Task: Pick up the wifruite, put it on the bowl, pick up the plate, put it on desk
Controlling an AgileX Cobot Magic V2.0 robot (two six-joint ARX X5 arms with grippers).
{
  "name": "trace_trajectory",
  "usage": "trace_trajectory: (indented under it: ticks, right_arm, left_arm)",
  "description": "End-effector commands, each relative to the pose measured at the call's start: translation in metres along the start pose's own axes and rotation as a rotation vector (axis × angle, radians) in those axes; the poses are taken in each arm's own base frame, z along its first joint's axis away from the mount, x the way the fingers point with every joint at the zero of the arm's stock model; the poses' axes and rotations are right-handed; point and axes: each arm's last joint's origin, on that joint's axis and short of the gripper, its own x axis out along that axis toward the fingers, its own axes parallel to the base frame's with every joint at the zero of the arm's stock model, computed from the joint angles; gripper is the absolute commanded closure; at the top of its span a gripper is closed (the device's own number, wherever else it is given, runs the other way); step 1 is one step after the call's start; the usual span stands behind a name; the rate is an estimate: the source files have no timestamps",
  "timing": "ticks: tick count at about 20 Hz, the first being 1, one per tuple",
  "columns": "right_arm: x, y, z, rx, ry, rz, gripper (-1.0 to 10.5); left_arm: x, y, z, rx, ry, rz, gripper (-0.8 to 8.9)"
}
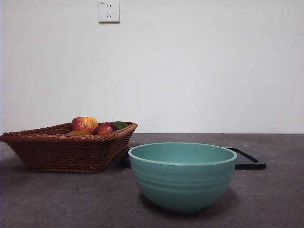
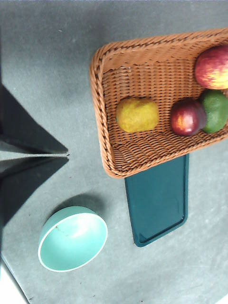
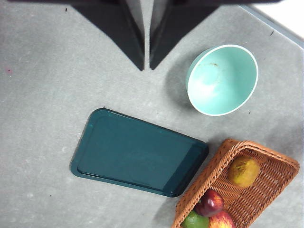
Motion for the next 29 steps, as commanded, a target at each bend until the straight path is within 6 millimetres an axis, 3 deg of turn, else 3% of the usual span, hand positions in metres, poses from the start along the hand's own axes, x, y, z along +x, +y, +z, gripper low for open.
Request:
trace_trajectory:
  ticks: [1, 4, 6, 17, 24, 29]
  right_arm:
    - [-0.003, 0.002, 0.004, -0.019, -0.018, 0.006, 9.0]
    - [-0.003, 0.002, 0.004, -0.002, -0.018, 0.007, 5.7]
    - [-0.003, 0.002, 0.004, 0.002, -0.018, 0.007, 5.2]
    - [-0.003, 0.003, 0.004, -0.005, -0.013, 0.022, 5.2]
    - [-0.003, 0.003, 0.004, -0.005, -0.013, 0.022, 5.2]
    - [-0.003, 0.003, 0.004, -0.005, -0.013, 0.021, 5.2]
  left_arm:
    - [-0.003, -0.002, 0.005, 0.019, -0.019, -0.008, 7.36]
    - [-0.003, -0.002, 0.005, 0.006, -0.017, -0.008, 3.92]
    - [-0.003, -0.002, 0.004, 0.004, -0.013, -0.008, 2.87]
    - [-0.001, -0.004, 0.007, -0.017, 0.011, -0.015, 2.83]
    - [0.011, -0.015, 0.060, 0.031, 0.039, -0.007, 2.88]
    - [0.048, -0.026, 0.098, 0.088, 0.096, 0.029, 2.93]
